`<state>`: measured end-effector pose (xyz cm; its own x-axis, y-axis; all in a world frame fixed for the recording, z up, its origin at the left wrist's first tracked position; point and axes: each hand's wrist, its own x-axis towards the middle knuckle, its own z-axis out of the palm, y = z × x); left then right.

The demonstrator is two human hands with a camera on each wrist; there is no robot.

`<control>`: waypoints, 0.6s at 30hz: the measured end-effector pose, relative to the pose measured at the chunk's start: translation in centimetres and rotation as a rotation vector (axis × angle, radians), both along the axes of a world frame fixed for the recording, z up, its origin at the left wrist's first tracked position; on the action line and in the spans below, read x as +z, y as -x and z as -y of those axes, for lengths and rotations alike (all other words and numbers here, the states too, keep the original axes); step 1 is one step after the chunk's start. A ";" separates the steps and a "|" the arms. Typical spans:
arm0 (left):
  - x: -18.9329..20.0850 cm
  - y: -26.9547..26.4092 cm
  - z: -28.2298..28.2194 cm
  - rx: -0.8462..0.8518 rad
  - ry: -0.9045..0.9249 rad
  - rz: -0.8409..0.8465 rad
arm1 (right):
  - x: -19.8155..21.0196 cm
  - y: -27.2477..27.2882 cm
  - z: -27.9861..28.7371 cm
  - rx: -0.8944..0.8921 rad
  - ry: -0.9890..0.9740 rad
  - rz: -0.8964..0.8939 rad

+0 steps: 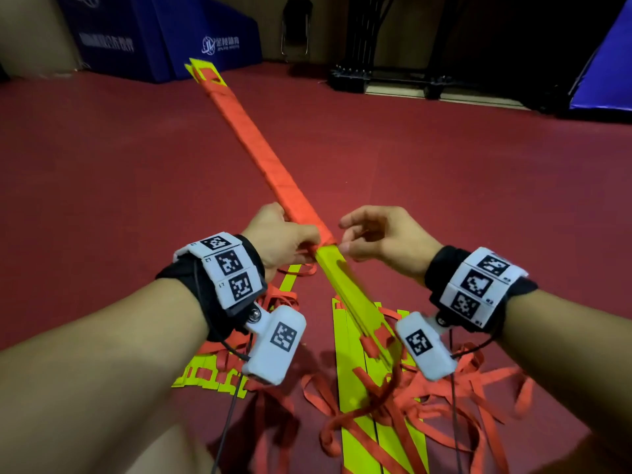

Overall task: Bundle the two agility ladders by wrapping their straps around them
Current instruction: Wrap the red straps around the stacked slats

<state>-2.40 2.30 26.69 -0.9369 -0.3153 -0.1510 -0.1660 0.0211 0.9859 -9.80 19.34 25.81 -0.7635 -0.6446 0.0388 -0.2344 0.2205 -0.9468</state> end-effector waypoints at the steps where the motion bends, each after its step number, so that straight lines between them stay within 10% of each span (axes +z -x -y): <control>1: 0.0 0.2 0.2 0.028 -0.015 -0.016 | 0.0 0.3 -0.3 -0.006 -0.013 0.030; 9: 0.2 0.5 1.1 0.148 -0.109 -0.097 | -1.8 0.8 -2.1 0.233 -0.332 0.166; 18: -0.3 0.6 0.6 0.130 -0.082 -0.117 | -2.0 0.5 -1.9 0.415 -0.800 -0.224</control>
